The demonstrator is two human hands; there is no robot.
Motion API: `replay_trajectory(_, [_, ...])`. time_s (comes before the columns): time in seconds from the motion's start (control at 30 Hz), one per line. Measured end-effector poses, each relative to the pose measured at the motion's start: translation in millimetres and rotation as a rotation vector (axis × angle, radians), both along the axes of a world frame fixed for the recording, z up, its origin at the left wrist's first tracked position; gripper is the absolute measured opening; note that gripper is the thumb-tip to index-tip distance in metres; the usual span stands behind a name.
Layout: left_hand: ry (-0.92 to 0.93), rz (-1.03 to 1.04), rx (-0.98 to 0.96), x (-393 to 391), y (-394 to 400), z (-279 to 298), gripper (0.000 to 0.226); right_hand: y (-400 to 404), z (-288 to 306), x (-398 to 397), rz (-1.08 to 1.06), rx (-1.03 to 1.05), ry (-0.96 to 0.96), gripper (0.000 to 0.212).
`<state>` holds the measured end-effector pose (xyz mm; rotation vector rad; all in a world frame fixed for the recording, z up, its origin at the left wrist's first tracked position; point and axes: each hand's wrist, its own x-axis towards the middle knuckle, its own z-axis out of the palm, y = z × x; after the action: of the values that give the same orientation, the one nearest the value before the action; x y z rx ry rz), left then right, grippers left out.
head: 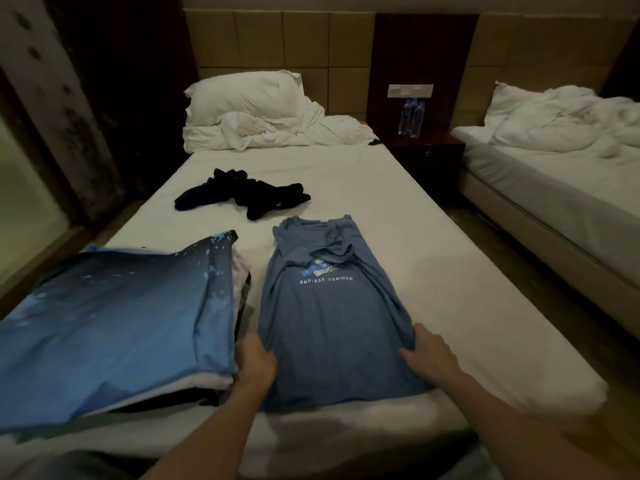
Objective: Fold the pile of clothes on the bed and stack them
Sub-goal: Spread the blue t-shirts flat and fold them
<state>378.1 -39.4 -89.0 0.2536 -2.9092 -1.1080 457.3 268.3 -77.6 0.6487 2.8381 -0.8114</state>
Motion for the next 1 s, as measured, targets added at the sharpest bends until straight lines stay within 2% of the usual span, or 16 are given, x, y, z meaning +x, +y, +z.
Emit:
replay_trajectory(0.07, [0.099,-0.075,-0.049,12.3,-0.6,2.8,0.030,-1.0,3.6,7.1,0.105,-0.052,0.145,0.025])
replay_trajectory(0.17, [0.197,-0.263,-0.200,25.3,-0.8,7.5,0.023,-5.0,14.8,14.0,0.180,0.052,0.319,0.034])
replay_trajectory(0.27, [0.166,-0.518,-0.393,33.1,0.2,10.0,0.021,-15.2,21.8,16.4,0.312,0.122,0.361,0.039])
replay_trajectory(0.33, [0.110,-0.678,-0.426,38.1,1.1,8.7,0.041,-24.7,21.2,19.1,0.484,0.117,0.261,0.050])
replay_trajectory(0.4, [0.088,-0.735,-0.360,42.1,-3.3,6.5,0.061,-31.5,11.2,20.6,0.652,0.188,0.046,0.077])
replay_trajectory(0.47, [0.090,-0.817,-0.388,41.5,-13.2,0.8,0.074,-31.7,-3.9,22.8,0.713,0.314,-0.153,0.102])
replay_trajectory(0.5, [0.072,-0.870,-0.431,39.0,-18.2,-1.2,0.078,-29.2,-9.1,23.3,0.727,0.352,-0.168,0.105])
replay_trajectory(0.6, [-0.042,-0.970,-0.449,29.7,-25.1,0.6,0.082,-24.6,-5.6,21.3,0.760,0.387,-0.100,0.094])
replay_trajectory(0.73, [0.008,-0.984,-0.455,16.2,-19.4,10.0,0.056,-25.7,10.6,8.9,0.776,0.369,0.019,0.055])
replay_trajectory(0.87, [0.037,-0.888,-0.432,13.1,-14.6,13.5,0.048,-28.0,16.2,2.5,0.686,0.432,-0.013,0.045])
replay_trajectory(1.0, [0.039,-0.939,-0.597,23.9,-16.1,16.3,0.045,-33.2,20.1,1.9,0.629,0.444,0.006,0.032])
